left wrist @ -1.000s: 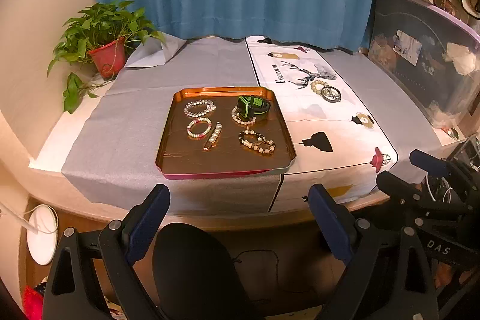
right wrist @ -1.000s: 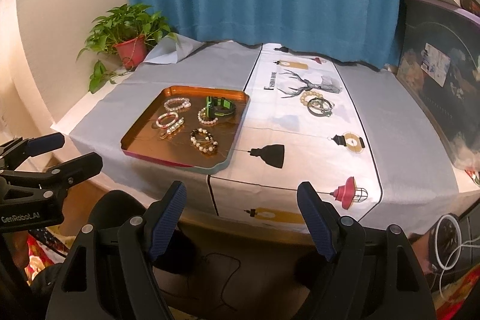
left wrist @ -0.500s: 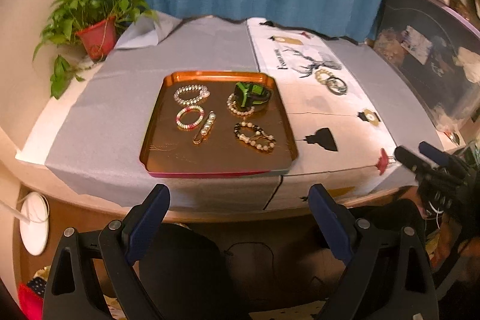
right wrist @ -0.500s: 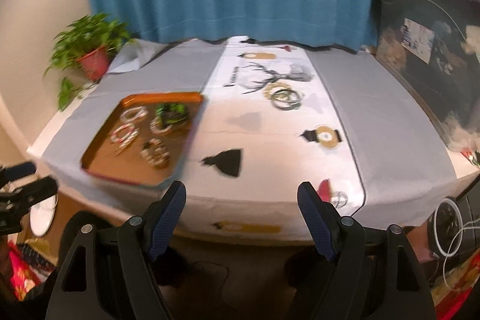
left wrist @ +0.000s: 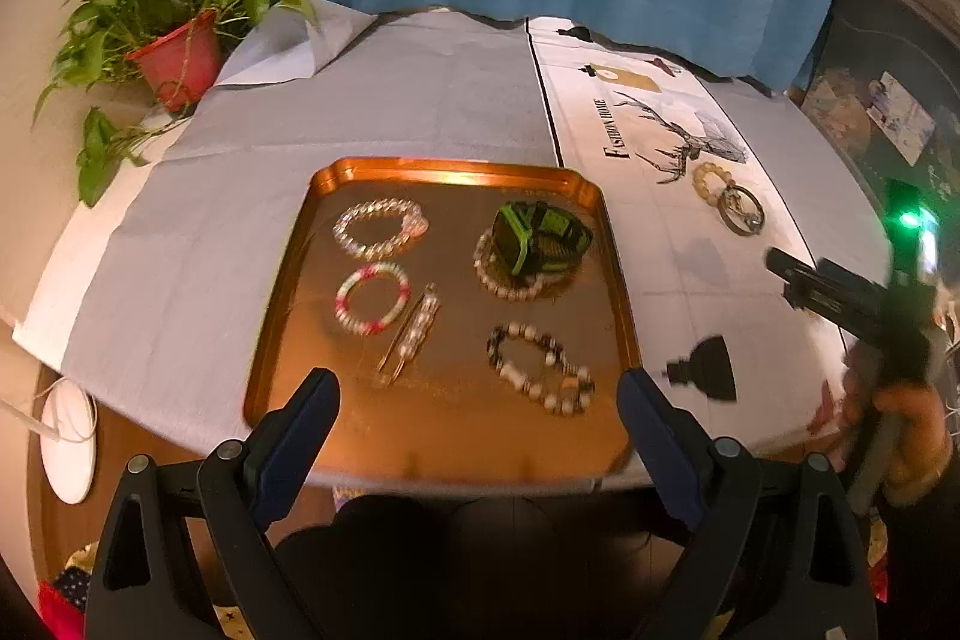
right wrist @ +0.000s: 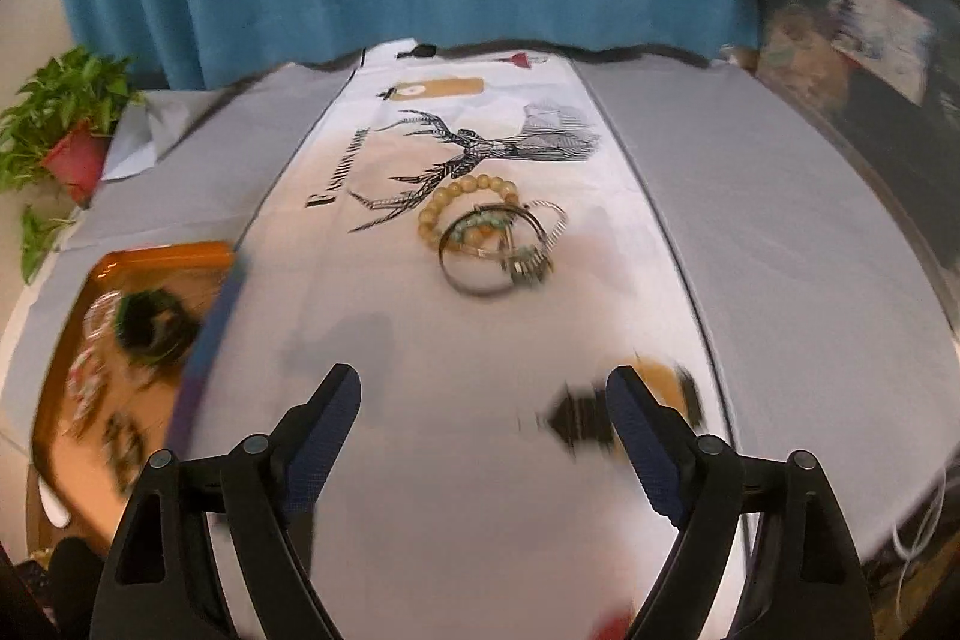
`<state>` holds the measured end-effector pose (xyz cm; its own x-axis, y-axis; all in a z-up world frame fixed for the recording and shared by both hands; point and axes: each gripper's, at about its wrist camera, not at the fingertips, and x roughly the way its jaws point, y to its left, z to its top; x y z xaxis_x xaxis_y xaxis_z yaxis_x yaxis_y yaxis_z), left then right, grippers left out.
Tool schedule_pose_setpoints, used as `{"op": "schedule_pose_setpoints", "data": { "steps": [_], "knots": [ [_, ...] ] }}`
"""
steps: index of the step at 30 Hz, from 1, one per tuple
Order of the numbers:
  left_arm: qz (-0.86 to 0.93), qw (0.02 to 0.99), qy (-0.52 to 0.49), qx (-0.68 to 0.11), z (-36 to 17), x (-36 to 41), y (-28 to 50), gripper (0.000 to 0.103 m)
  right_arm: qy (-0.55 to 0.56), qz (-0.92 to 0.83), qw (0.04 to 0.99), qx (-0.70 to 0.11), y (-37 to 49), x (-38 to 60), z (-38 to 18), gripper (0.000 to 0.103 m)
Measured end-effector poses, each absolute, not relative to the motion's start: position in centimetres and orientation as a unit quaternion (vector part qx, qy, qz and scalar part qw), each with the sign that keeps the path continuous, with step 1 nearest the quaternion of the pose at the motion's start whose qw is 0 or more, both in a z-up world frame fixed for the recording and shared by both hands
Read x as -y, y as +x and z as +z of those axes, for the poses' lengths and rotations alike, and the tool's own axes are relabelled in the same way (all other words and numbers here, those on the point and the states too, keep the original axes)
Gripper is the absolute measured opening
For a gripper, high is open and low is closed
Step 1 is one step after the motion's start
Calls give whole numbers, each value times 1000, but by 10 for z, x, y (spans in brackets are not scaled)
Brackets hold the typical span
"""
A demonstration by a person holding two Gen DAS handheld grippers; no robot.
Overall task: Organize jewelry
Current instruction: 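Grasp the silver bangle with the right tool while the left tool grasps the silver charm bracelet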
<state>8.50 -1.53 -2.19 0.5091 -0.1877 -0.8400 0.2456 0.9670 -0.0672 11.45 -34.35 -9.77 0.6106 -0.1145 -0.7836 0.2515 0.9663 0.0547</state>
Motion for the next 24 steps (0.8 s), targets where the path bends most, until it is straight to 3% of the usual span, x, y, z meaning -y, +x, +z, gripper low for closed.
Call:
{"op": "schedule_pose_setpoints", "data": {
  "steps": [10,11,12,19,24],
  "knots": [
    [-128,863,50,-486,-33,43,119,92,16,-114,885,-452,198,353,-138,82],
    [-130,863,53,-485,-33,47,120,92,19,-116,891,-439,195,356,-137,67],
    [-132,863,54,-484,-33,50,122,92,26,-110,895,-431,191,359,-136,63],
    [-176,864,56,-468,-25,103,143,92,112,-154,891,-412,126,404,-123,63],
    [-216,864,77,-449,-23,164,171,92,108,-198,876,-425,96,442,-133,63]
  ]
}}
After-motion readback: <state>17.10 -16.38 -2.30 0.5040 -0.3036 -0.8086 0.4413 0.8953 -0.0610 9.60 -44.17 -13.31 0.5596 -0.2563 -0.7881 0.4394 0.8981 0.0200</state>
